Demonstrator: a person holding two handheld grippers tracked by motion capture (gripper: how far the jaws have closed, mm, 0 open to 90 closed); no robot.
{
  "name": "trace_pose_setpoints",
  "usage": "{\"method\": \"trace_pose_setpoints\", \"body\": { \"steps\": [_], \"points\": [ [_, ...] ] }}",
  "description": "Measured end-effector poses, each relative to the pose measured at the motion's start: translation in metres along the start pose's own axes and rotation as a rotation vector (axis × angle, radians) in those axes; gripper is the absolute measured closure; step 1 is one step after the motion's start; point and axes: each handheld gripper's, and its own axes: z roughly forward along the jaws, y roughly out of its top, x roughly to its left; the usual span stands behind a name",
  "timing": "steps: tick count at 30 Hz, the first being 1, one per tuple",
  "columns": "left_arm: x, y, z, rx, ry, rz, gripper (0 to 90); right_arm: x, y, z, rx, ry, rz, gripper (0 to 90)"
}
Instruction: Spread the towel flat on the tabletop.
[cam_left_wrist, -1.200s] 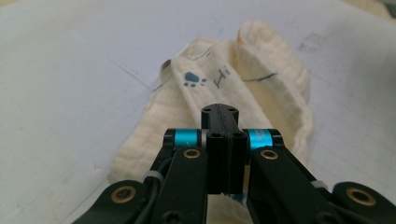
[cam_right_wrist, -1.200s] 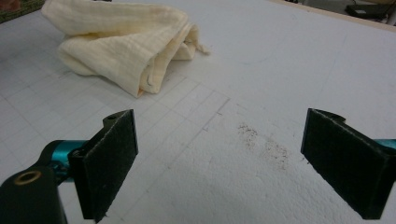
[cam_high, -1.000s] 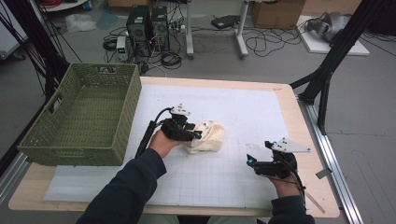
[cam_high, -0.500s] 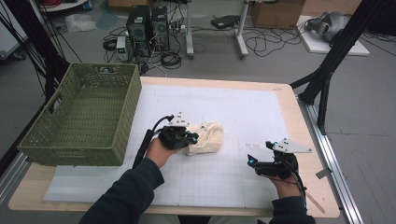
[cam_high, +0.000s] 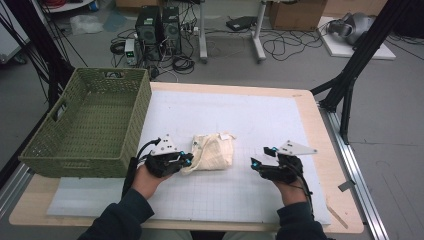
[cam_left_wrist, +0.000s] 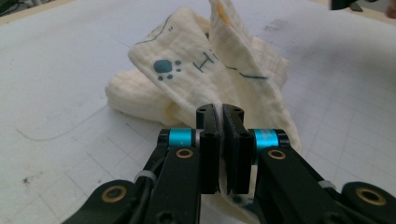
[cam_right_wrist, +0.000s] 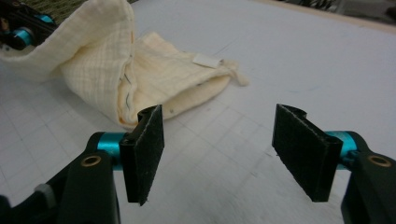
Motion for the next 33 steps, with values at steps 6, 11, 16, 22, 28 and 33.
{"method": "trace_pose_setpoints", "body": {
  "steps": [6,11,16,22,28,33],
  "points": [
    [0.000,-0.007,-0.002,-0.004,0.001,-0.003,85.1,0.010,0.015,0.047,0.076,0.051,0.004,43.8],
    [0.001,-0.012,-0.004,0.000,0.000,-0.005,85.1,0.008,0.009,0.081,0.145,0.117,0.092,49.1],
    [0.003,-0.016,-0.006,-0.001,0.003,-0.014,85.0,0.011,0.008,0.097,0.164,0.163,0.053,88.2],
    [0.004,-0.018,-0.007,0.001,0.008,-0.005,84.9,0.004,0.015,0.083,0.073,0.082,0.069,89.1],
    [0.005,-0.019,-0.008,0.036,0.009,-0.010,79.0,0.012,0.010,0.088,0.190,-0.036,-0.018,48.8],
    [0.018,0.005,-0.023,-0.066,0.050,-0.059,48.4,0.009,0.005,0.074,0.174,-0.090,-0.046,44.2]
  ]
}}
